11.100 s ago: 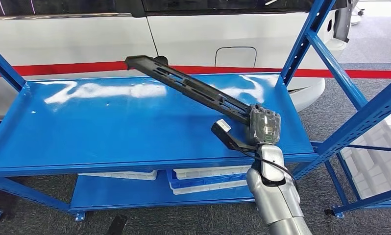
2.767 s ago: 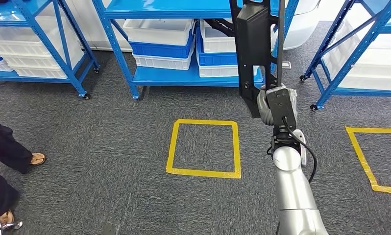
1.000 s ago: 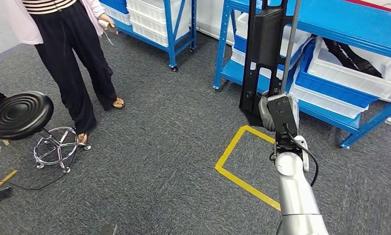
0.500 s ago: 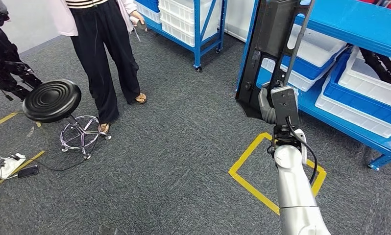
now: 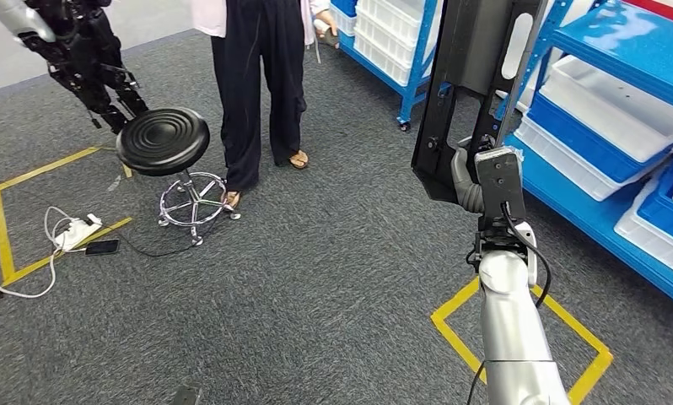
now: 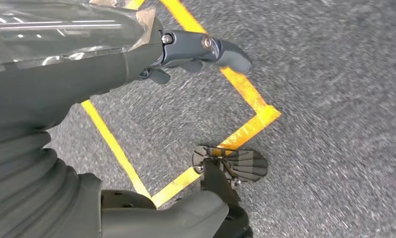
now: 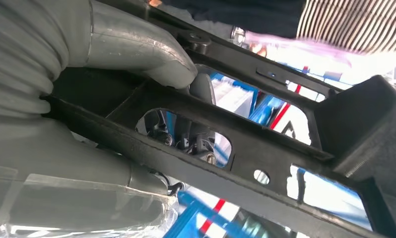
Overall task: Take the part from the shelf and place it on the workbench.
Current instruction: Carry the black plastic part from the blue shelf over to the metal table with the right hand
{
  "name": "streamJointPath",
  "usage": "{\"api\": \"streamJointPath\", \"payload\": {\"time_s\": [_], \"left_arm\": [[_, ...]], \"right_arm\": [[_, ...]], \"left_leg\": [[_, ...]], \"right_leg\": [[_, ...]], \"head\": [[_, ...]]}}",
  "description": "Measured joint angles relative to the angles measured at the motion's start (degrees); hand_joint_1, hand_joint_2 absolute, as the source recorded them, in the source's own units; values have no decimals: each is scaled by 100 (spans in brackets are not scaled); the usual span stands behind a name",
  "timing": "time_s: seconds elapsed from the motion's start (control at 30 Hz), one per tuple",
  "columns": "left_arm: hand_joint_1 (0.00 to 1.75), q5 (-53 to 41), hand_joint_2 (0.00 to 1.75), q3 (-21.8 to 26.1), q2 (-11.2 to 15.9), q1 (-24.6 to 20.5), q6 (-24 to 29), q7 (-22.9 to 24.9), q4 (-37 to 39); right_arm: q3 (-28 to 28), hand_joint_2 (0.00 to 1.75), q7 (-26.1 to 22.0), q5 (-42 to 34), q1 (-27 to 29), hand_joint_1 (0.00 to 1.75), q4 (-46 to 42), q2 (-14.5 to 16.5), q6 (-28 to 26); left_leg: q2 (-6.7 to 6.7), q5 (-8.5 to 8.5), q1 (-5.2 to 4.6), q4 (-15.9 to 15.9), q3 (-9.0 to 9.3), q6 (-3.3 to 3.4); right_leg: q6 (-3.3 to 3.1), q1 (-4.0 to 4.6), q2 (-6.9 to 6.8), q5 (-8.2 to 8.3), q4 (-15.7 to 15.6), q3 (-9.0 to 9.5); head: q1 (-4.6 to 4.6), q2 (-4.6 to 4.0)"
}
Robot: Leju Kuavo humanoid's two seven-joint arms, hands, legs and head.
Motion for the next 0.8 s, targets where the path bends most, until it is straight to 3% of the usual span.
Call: {"api": "streamJointPath", "payload": {"time_s": [0.07,0.13,0.2,0.27,0.33,0.4,0.47,0.5,0.53,0.57,0.63,0.7,0.77,0.8], "left_arm": [[0,-26,175,-1,-2,1,0,8,-1],[0,-47,175,-1,-1,-4,0,10,-2],[0,-70,175,-3,-3,-9,-1,11,-2],[0,-85,175,-5,4,-1,-2,12,-1],[0,-89,175,-5,11,6,-2,14,1],[0,-92,175,-5,11,-12,-5,15,1],[0,-93,175,-5,5,-26,-10,16,1],[0,-93,175,-5,2,-26,-10,17,1],[0,-93,175,-5,-2,-26,-11,19,1],[0,-93,175,-5,-3,-27,-11,20,0],[0,-93,175,-5,-7,-45,-11,22,-2],[0,-92,175,-5,-15,-67,-10,25,-2],[0,-91,175,-5,-13,-71,-9,27,-2],[0,-88,175,-4,-9,-66,-9,28,-2]], "right_arm": [[0,175,40,1,-39,175,-131,-7,43],[3,175,123,9,-166,175,-297,-3,103],[18,175,235,40,-347,175,-452,9,174],[45,175,365,101,-548,175,-606,33,241],[84,175,484,161,-757,175,-747,82,293],[117,175,564,193,-928,175,-857,120,331],[136,175,614,205,-1034,175,-926,130,352],[148,175,632,208,-1067,175,-950,137,359],[164,175,650,210,-1096,175,-969,148,366],[181,175,671,214,-1131,175,-986,162,374],[207,175,729,229,-1237,175,-1006,197,393],[228,175,788,247,-1360,175,-1009,229,412],[260,175,815,256,-1445,175,-1009,260,425],[273,175,824,258,-1471,175,-1009,274,429]], "left_leg": [[-182,5,-6,7,4,-6],[-333,7,-22,28,-11,-32],[-442,18,-36,44,-50,-85],[-518,31,-24,46,-92,-148],[-309,-98,-31,244,-199,-202],[61,-433,-23,893,-510,-255],[220,-692,20,1602,-876,-302],[243,-686,38,1715,-944,-316],[266,-580,54,1596,-892,-327],[324,-410,65,1270,-723,-331],[580,-126,55,478,-292,-312],[690,-46,11,114,-98,-257],[533,-37,-36,96,-98,-180],[459,-25,-43,77,-87,-137]], "right_leg": [[70,0,68,301,-562,217],[86,-15,274,623,-1347,558],[18,-9,364,738,-1647,687],[-77,-21,243,769,-1663,706],[-180,-61,126,790,-1693,738],[-257,-50,1,781,-1704,764],[-287,-18,-150,762,-1703,779],[-292,-11,-223,752,-1702,783],[-290,-9,-291,743,-1701,788],[-279,-8,-351,730,-1700,797],[-227,24,-457,691,-1694,818],[-159,73,-555,648,-1693,841],[-90,90,-666,613,-1703,869],[-59,77,-629,578,-1666,862]], "head": [[7,0],[14,0],[15,0],[18,0],[-10,0],[-49,0],[-61,0],[-62,0],[-66,0],[-64,0],[-63,0],[-38,0],[-16,0],[-11,0]]}}
